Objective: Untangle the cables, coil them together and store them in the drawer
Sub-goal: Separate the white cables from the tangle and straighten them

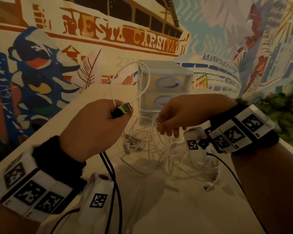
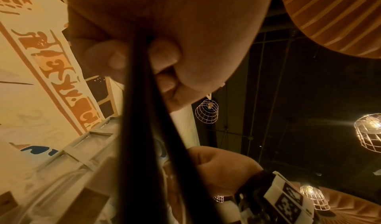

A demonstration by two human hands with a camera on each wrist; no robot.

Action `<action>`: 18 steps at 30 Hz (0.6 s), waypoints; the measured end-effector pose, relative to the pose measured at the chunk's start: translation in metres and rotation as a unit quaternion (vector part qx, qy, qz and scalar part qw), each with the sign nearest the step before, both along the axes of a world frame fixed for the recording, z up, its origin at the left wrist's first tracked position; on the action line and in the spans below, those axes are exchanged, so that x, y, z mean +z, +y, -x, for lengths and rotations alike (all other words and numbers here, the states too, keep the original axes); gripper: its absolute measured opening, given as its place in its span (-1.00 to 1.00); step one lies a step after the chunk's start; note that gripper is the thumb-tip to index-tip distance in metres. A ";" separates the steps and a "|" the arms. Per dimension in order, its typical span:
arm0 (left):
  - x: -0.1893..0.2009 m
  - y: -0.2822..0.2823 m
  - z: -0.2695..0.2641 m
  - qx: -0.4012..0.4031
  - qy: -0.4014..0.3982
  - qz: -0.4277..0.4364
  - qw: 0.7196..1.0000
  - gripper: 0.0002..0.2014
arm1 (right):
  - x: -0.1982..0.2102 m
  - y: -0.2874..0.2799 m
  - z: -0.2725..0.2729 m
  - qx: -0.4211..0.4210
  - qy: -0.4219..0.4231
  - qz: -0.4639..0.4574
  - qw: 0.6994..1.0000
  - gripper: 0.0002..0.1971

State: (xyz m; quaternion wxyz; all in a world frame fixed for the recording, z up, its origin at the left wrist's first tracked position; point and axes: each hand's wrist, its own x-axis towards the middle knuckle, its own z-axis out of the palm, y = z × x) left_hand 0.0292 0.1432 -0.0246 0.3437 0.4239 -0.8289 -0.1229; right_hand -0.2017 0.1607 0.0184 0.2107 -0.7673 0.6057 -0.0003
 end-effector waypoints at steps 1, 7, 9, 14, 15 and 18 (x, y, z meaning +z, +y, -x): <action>0.000 -0.001 -0.001 0.004 -0.005 0.002 1.000 -0.51 | 0.001 -0.001 0.003 -0.012 -0.013 0.006 1.000 -0.76; 0.001 0.001 0.001 0.043 -0.076 0.021 0.996 -0.57 | 0.014 0.000 0.018 -0.092 -0.095 0.145 0.981 -0.56; 0.000 0.000 0.001 0.055 -0.092 0.019 0.994 -0.65 | 0.016 0.000 0.021 -0.089 -0.099 0.192 0.972 -0.55; -0.001 -0.004 -0.002 0.039 -0.073 0.018 0.996 -0.89 | 0.021 -0.001 0.029 -0.116 -0.192 0.282 0.933 -0.65; 0.000 -0.004 -0.002 0.036 -0.069 0.017 0.997 -0.89 | 0.022 -0.001 0.029 -0.118 -0.187 0.302 0.928 -0.65; -0.001 -0.006 -0.002 0.032 -0.070 0.008 0.997 -0.82 | 0.026 0.001 0.028 -0.135 -0.194 0.354 0.905 -0.64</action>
